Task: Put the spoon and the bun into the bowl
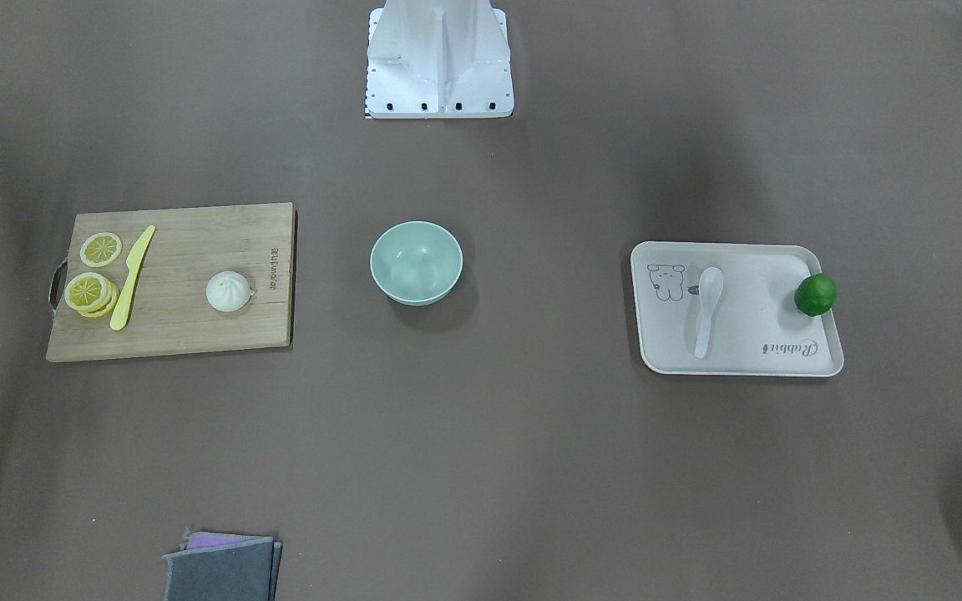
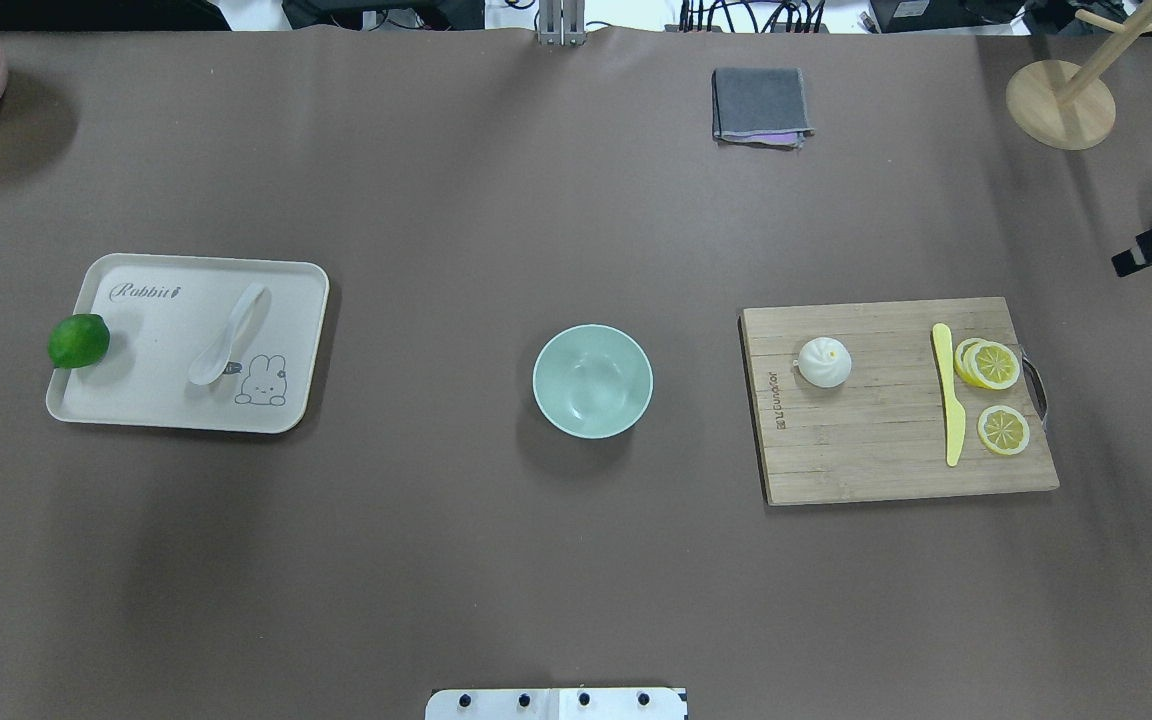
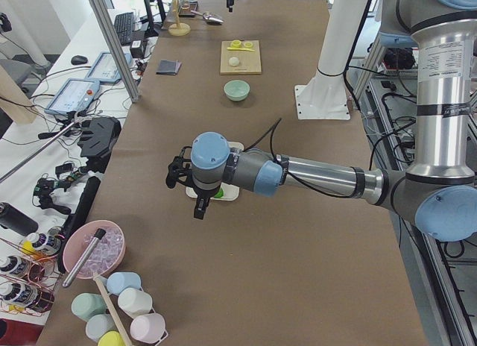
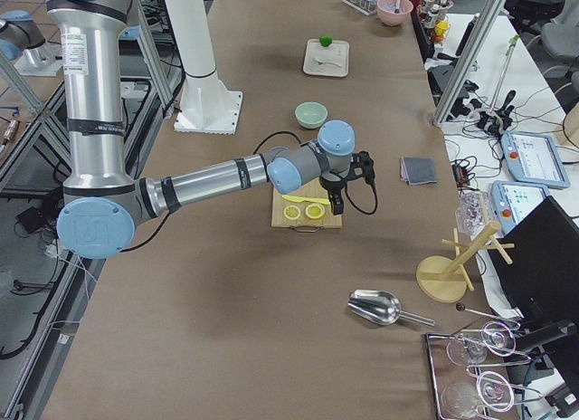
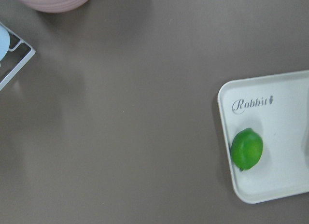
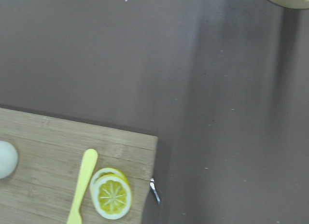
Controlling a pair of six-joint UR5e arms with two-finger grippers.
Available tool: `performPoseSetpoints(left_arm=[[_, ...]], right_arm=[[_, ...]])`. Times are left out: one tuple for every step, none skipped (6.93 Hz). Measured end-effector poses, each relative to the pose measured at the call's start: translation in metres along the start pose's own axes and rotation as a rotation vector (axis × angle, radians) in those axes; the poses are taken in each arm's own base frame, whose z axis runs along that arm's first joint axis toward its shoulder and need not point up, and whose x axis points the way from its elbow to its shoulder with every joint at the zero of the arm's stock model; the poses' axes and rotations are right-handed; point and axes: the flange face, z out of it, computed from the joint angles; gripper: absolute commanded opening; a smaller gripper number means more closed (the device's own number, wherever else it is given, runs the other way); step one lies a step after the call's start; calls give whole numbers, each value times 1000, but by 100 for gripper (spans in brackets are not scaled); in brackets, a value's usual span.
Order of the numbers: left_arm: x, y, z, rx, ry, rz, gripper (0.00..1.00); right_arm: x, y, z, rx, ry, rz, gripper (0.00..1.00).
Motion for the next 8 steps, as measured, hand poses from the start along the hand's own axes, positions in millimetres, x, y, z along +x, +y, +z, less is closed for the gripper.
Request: performPoseSetpoints(left_arm=[[27, -18, 11, -7, 11, -13, 98], [64, -36, 31, -31, 23, -11, 98], [114, -57, 59, -50, 9, 9, 98], [166, -73, 91, -59, -24, 47, 97], [204, -81, 118, -72, -36, 87, 97], [233, -86, 141, -88, -41, 122, 93], [259, -85, 171, -101, -67, 165, 90], [276, -87, 202, -101, -95, 206, 85]], right_arm=[[-29, -2, 7, -9, -15, -30, 100], [-56, -7, 17, -15, -22, -49, 100], [-82, -12, 31, -15, -17, -56, 100], [-108, -15, 47, -9, -10, -53, 99], [-133, -17, 65, -7, -7, -50, 99], [-153, -19, 80, -6, 0, -61, 99], [-166, -21, 91, -1, 13, -74, 99], [-173, -26, 99, 5, 24, -83, 97]])
